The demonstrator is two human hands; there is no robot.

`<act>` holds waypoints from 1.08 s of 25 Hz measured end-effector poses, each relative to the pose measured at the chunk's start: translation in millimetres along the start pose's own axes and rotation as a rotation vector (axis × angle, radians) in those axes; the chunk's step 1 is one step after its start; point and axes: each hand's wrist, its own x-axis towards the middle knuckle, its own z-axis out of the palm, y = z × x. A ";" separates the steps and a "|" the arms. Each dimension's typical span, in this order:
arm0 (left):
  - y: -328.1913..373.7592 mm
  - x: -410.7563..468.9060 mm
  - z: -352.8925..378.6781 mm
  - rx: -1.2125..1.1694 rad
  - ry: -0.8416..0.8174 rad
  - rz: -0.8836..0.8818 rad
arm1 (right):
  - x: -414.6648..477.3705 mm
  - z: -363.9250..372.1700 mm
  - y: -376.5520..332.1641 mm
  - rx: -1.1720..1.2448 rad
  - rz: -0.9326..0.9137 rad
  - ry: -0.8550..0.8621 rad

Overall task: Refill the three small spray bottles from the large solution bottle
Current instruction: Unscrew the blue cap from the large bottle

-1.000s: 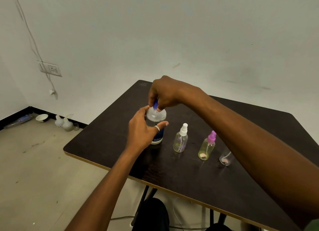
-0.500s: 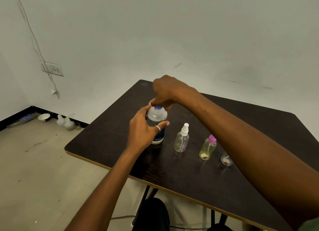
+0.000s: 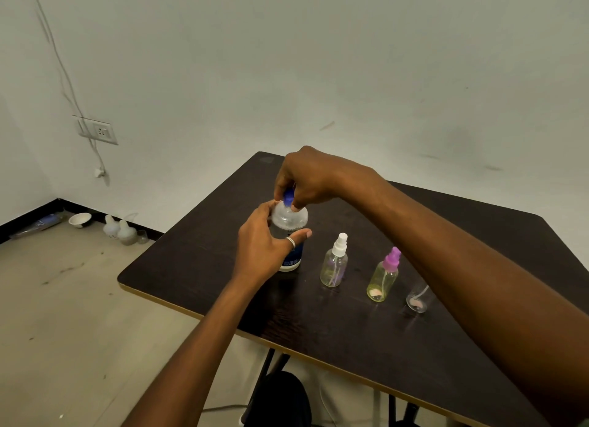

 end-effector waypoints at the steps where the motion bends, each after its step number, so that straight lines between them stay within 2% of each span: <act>1: 0.2 -0.1 0.3 -0.005 0.000 0.001 | -2.1 -1.9 1.7 0.012 0.017 -0.013; 9: 3.3 -1.0 -0.3 -0.038 0.003 -0.007 | 7.0 3.3 -6.1 0.049 0.278 0.100; 11: 4.8 -1.4 -0.4 -0.040 0.002 -0.012 | 9.6 6.5 -8.4 0.024 0.269 0.099; 15: 4.2 -1.0 -1.2 -0.026 0.015 -0.004 | 4.6 -0.4 -7.4 -0.080 0.130 0.071; 20: 3.3 -2.0 -0.9 0.001 0.004 0.006 | -0.5 -2.8 0.2 -0.016 0.010 0.007; 24: 4.0 -0.8 -0.2 -0.005 0.009 0.001 | -0.1 -7.0 5.6 0.039 0.053 0.024; 27: 3.2 -0.8 -0.5 -0.008 0.007 -0.005 | 0.8 -3.5 7.5 0.104 0.197 0.076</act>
